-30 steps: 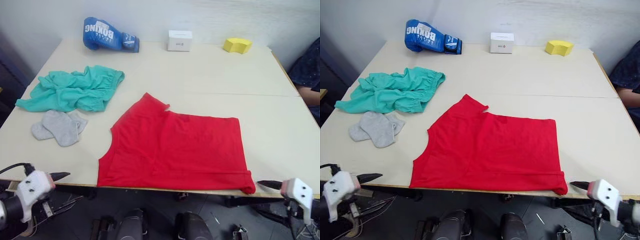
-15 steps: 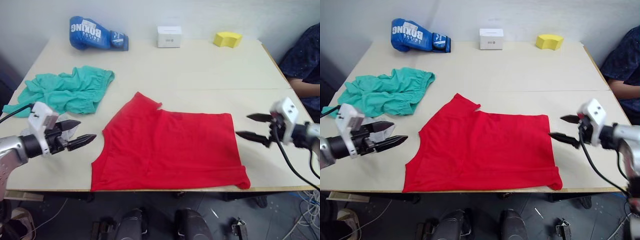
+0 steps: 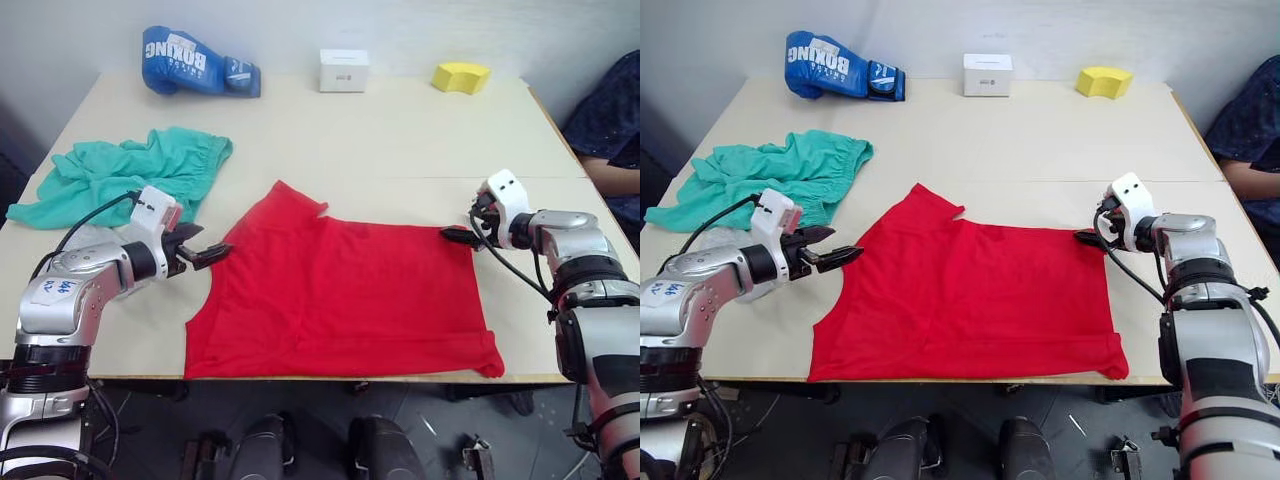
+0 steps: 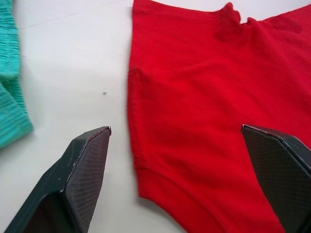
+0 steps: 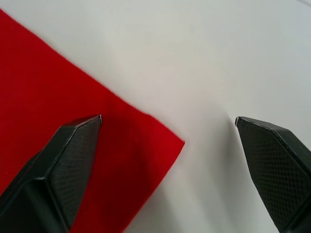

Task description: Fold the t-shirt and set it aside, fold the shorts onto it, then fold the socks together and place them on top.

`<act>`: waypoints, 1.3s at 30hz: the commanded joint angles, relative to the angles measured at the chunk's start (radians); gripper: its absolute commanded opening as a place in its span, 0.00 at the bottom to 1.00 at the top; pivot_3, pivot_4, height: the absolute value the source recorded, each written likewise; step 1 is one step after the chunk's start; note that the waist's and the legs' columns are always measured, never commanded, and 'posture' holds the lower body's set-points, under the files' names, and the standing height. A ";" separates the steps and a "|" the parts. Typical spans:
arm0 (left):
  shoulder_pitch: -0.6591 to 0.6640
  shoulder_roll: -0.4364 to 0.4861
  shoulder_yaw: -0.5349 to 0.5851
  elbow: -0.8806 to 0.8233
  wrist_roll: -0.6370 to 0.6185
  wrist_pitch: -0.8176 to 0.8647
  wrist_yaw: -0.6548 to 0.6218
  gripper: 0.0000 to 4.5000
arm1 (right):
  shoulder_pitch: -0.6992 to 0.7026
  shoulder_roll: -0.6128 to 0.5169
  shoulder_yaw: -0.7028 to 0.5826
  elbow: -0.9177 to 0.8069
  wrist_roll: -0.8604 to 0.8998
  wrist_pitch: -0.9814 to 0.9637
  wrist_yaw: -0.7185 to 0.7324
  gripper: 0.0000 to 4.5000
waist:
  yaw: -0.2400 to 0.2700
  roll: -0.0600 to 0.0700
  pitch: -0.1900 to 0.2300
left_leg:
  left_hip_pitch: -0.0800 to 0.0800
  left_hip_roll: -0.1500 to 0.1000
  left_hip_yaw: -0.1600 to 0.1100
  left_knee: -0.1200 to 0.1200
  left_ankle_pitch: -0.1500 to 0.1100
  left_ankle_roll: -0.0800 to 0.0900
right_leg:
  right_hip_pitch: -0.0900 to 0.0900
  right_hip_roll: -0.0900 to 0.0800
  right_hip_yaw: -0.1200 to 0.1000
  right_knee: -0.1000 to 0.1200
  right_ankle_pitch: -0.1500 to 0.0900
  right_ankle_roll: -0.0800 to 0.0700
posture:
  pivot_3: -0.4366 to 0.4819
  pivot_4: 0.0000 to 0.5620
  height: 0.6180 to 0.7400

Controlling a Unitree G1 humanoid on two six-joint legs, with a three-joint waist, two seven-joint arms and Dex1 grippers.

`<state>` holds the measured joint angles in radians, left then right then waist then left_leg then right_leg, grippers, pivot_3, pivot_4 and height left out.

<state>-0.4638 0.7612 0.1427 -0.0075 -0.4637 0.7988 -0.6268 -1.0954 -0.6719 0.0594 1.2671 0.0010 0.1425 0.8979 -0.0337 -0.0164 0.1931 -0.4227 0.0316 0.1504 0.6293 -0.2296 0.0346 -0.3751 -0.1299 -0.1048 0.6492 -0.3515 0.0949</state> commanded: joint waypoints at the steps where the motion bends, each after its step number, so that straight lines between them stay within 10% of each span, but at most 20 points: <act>1: -0.017 0.004 0.013 -0.040 0.013 0.002 0.011 1.00 | -0.019 -0.018 -0.011 0.012 -0.014 0.018 0.083 0.92 | -0.001 0.000 0.000 | 0.001 0.000 0.000 0.000 0.000 0.000 | 0.000 0.000 0.000 0.002 0.000 0.000 | 0.48 0.27 1.00; 14: -0.218 -0.059 -0.055 0.215 0.099 -0.056 0.031 1.00 | 0.009 -0.007 -0.045 0.007 -0.024 -0.036 0.103 0.01 | 0.003 0.000 0.000 | 0.001 0.000 -0.001 0.001 0.001 -0.001 | -0.001 0.000 0.000 0.005 0.000 -0.001 | 0.48 0.27 1.00; 27: -0.728 -0.285 -0.160 1.154 0.367 -0.482 0.098 1.00 | 0.071 0.017 -0.060 -0.070 -0.005 -0.063 0.179 0.01 | -0.009 -0.002 0.001 | 0.001 -0.001 0.002 0.000 0.001 0.000 | -0.002 0.003 -0.006 0.008 0.000 0.000 | 0.48 0.27 1.00; 39: -0.765 -0.350 -0.133 1.319 0.452 -0.529 0.056 0.96 | 0.124 0.011 -0.078 -0.122 0.009 -0.064 0.178 0.00 | -0.011 -0.004 0.002 | 0.001 -0.001 0.002 0.003 0.001 0.000 | -0.002 0.000 -0.007 0.009 0.000 0.000 | 0.48 0.27 1.00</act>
<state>-1.2246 0.4286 -0.0061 1.2979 -0.0050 0.2643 -0.5509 -0.9911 -0.6537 -0.0151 1.1597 0.0055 0.0830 1.0650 -0.0446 -0.0200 0.1947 -0.4215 0.0303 0.1523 0.6323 -0.2287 0.0350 -0.3767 -0.1299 -0.1121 0.6587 -0.3513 0.0954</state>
